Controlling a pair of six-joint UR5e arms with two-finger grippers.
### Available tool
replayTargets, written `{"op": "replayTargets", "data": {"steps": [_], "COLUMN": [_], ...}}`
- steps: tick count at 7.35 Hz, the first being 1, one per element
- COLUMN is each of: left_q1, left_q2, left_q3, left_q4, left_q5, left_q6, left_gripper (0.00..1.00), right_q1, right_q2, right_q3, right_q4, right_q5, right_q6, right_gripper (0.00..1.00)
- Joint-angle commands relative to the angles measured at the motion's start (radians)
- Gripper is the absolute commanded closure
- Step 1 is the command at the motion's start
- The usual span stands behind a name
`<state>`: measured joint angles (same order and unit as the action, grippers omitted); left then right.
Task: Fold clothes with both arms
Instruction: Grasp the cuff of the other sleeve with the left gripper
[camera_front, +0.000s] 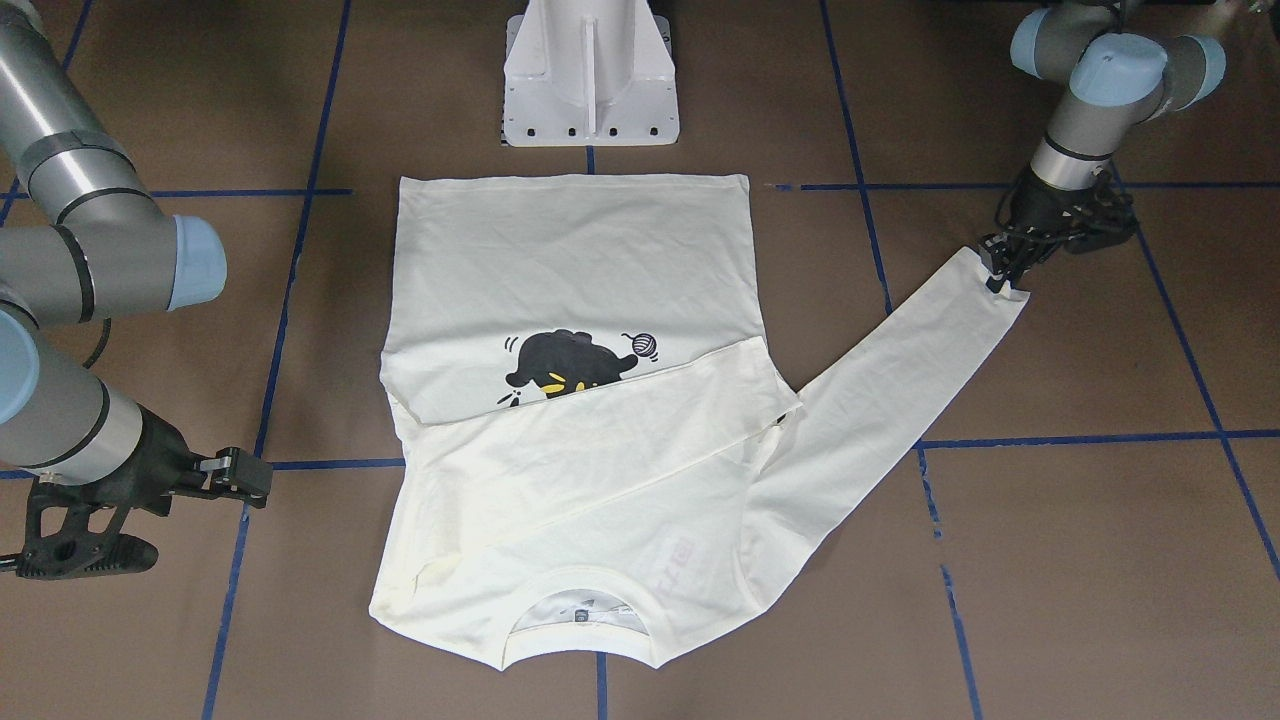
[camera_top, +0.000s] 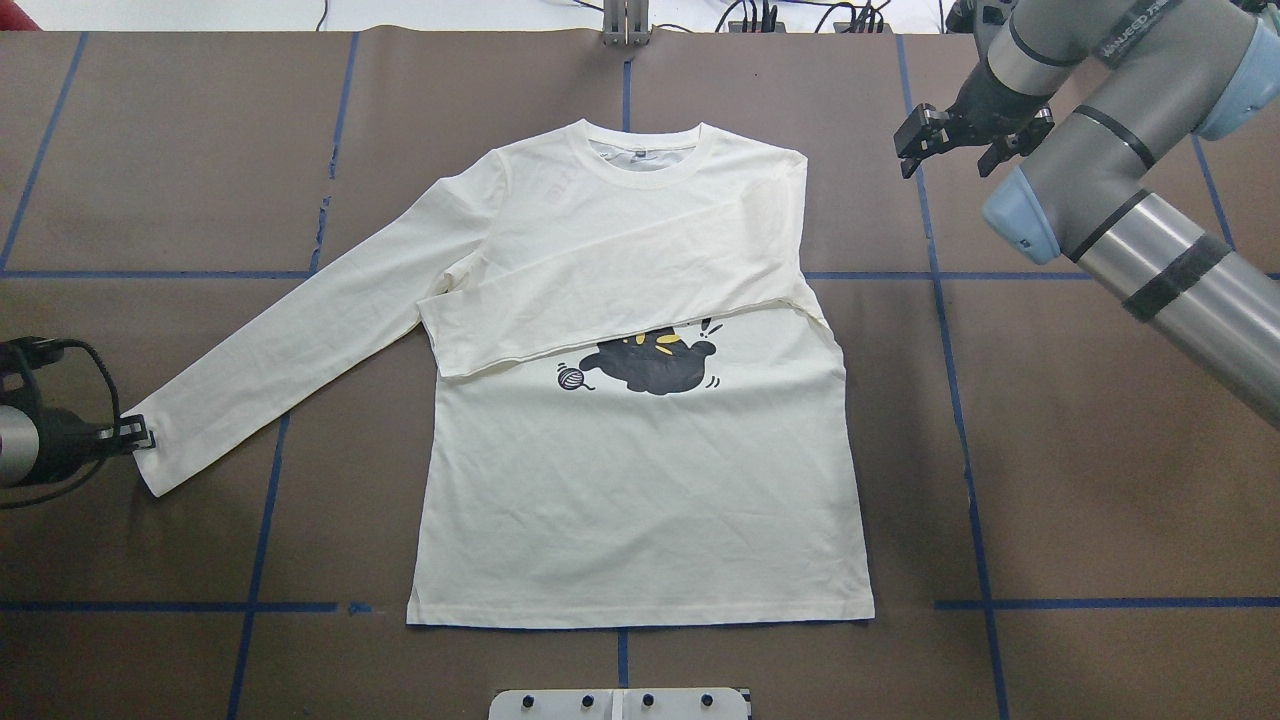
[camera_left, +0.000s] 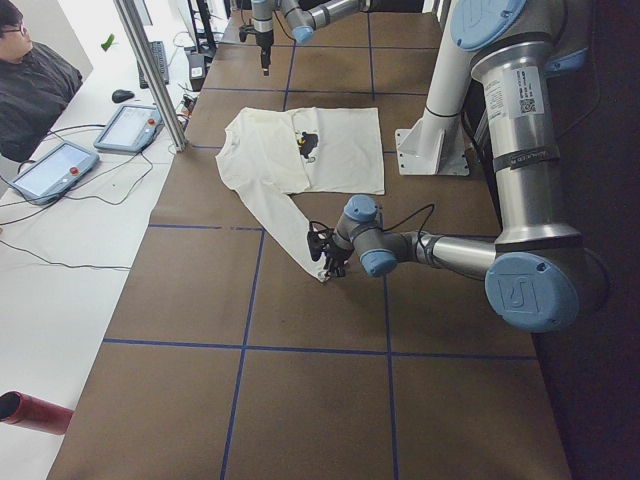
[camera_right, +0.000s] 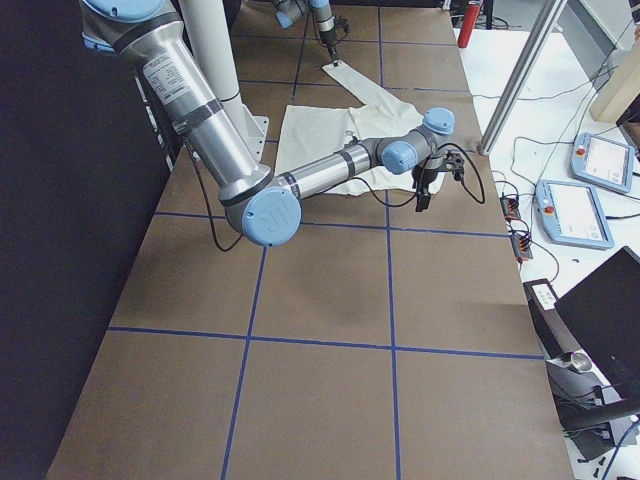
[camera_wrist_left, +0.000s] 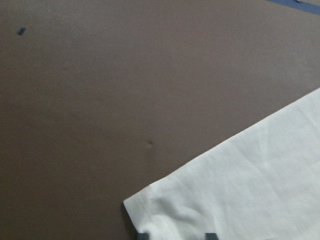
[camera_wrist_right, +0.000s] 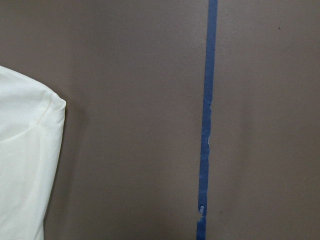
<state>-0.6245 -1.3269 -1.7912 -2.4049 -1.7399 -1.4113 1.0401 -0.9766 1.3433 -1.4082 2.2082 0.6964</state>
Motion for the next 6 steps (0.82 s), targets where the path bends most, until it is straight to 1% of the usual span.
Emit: {"op": "replayTargets", "data": {"steps": [1,3,4,5,6], "left_q1": [0.002,0.002,0.002,0.002,-0.012], "left_q2": [0.001,-0.008,-0.026,-0.075,-0.153], "left_q3": [-0.032,-0.121,-0.146,-0.146,-0.146], "left_q4": [0.019,0.125,0.173,0.196,0.251], "left_q5": [-0.001,-0.01,-0.016,-0.038,-0.082], "left_q6": [0.0,0.002,0.005,0.029,0.04], "left_gripper": [0.99,1.0,1.0,1.0,1.0], "right_q1": [0.0,0.001,0.003,0.011,0.015], "right_q2": [-0.007,-0.014,-0.022,-0.031,-0.055], "right_q3": [0.002,0.005,0.007,0.008,0.029], "right_q4": [0.002,0.002,0.002,0.003,0.003], "right_q5": [0.001,0.002,0.002,0.002,-0.001], "right_q6": [0.0,-0.002,-0.005,-0.005,-0.005], "right_gripper": [0.0,0.0,0.0,0.0,0.0]}}
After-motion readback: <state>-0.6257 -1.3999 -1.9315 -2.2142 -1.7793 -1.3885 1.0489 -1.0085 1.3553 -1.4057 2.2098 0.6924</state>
